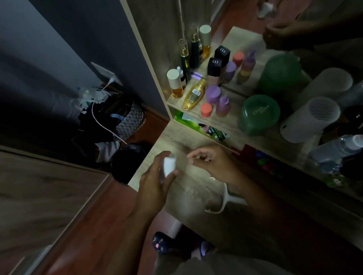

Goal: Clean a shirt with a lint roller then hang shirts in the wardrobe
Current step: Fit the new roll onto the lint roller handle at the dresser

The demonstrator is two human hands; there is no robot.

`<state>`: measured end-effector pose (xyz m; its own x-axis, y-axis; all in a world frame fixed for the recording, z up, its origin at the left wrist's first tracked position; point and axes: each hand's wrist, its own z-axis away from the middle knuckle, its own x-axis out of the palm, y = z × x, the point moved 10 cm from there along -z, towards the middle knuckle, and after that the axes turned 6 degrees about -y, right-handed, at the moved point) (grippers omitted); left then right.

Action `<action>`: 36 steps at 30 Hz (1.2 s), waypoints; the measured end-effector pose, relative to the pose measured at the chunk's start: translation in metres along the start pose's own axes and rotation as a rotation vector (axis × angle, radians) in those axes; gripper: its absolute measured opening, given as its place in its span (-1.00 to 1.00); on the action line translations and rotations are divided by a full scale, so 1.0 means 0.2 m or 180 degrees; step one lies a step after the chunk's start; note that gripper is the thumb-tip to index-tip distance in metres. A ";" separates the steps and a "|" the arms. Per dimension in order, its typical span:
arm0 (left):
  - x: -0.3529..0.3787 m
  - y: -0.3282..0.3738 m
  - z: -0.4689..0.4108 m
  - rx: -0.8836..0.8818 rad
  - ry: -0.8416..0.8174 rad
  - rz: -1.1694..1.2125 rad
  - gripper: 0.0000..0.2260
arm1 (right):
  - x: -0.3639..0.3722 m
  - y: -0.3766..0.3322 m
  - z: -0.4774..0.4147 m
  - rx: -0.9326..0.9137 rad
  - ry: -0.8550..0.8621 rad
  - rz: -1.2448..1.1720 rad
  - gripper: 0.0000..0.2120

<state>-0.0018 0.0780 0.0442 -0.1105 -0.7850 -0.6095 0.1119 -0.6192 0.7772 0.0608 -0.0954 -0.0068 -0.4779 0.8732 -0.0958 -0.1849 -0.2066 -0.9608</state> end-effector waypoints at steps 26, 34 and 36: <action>0.33 -0.28 0.00 -0.2766 0.0645 0.4131 -0.80 | -0.12 0.64 -0.04 0.0944 0.0745 0.2436 -0.52; 0.34 -0.28 0.00 -0.2752 0.0587 0.4339 -0.73 | -0.10 0.63 -0.05 0.0947 0.0572 0.1875 -0.81; 0.35 -0.29 0.01 -0.2773 0.0607 0.4608 -0.79 | -0.08 0.59 -0.04 0.0970 0.0491 0.1340 -0.84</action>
<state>-0.0181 0.0587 -0.0436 0.6650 -0.6246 0.4094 0.4829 0.7778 0.4023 0.0540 -0.1302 -0.1217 -0.4370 0.7373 -0.5152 -0.2563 -0.6511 -0.7144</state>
